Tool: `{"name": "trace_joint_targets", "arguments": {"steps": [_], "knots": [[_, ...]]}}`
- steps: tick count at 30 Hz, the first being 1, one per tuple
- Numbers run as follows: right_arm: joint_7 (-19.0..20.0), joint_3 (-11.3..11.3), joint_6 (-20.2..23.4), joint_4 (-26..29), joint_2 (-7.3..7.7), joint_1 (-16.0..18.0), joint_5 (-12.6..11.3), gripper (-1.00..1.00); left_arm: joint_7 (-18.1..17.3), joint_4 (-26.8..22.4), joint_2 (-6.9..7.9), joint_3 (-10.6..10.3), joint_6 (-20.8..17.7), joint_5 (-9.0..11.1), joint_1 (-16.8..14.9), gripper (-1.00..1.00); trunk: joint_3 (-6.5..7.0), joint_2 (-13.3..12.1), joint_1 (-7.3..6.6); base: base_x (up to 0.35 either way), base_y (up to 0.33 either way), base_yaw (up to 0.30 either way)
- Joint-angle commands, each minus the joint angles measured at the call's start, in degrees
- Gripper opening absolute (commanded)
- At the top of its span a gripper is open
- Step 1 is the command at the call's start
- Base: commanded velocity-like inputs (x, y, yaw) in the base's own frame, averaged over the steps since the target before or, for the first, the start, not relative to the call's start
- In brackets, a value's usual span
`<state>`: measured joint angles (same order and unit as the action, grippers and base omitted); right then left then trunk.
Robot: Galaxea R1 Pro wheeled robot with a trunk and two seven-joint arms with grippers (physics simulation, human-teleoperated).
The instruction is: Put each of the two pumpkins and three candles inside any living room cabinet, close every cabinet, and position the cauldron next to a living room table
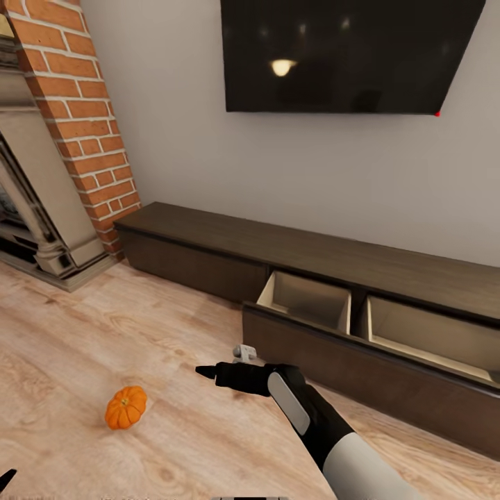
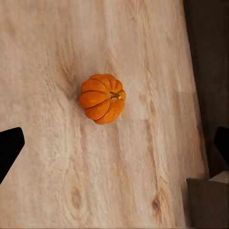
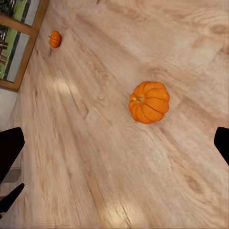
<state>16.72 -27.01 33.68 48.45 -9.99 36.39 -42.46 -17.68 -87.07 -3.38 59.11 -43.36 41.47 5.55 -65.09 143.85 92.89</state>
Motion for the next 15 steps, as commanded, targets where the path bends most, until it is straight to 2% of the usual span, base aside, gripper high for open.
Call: {"name": "trace_joint_targets", "arguments": {"steps": [1, 3, 5, 6, 7, 10, 15], "knots": [[0.1, 0.0, 0.3, 0.0, 0.00, 0.2, -0.1, 1.00, -0.1, -0.3, -0.05, 0.7, -1.2, 1.7, 0.0, 1.00, -0.19, 0.0, 0.02, 0.000, 0.003, 0.198], [0.1, 0.1, 0.6, -0.5, 0.00, 1.0, -0.7, 1.00, -0.1, -0.6, 0.00, 3.2, -4.2, 3.8, 0.0, 1.00, -0.49, 0.1, 0.07, 0.000, 0.002, 0.198], [0.1, 0.1, 0.7, -0.8, 0.00, 1.3, -2.2, 1.00, -0.1, -0.7, 0.04, 4.3, -5.4, 4.6, 0.0, 1.00, -0.80, 0.1, 0.12, 0.000, 0.001, 0.199], [0.1, 0.1, 0.8, -0.9, 0.00, 1.4, -4.3, 1.00, 0.0, -0.7, 0.09, 5.0, -6.0, 4.9, 0.0, 1.00, -0.73, 0.1, 0.12, 0.000, 0.000, 0.199], [0.1, 0.1, 0.9, -1.0, 0.00, 1.5, -5.2, 1.00, 0.0, -0.8, 0.06, 5.2, -6.1, 5.0, 0.0, 1.00, -0.66, 0.1, 0.12, 0.000, 0.000, 0.199], [0.1, 0.0, 0.9, -1.2, 0.00, 1.6, -6.5, 1.00, 0.2, 0.9, 0.55, 5.6, -5.9, 4.3, 0.1, 1.00, -0.23, 0.1, 0.10, 0.000, 0.000, 0.199], [0.0, 0.0, 0.9, -2.4, 0.00, 2.1, -6.7, 1.00, 0.1, 2.1, 0.77, 5.7, -5.9, 3.6, 0.3, 1.00, 1.22, 0.0, -0.03, 0.000, 0.000, 0.199]]}}
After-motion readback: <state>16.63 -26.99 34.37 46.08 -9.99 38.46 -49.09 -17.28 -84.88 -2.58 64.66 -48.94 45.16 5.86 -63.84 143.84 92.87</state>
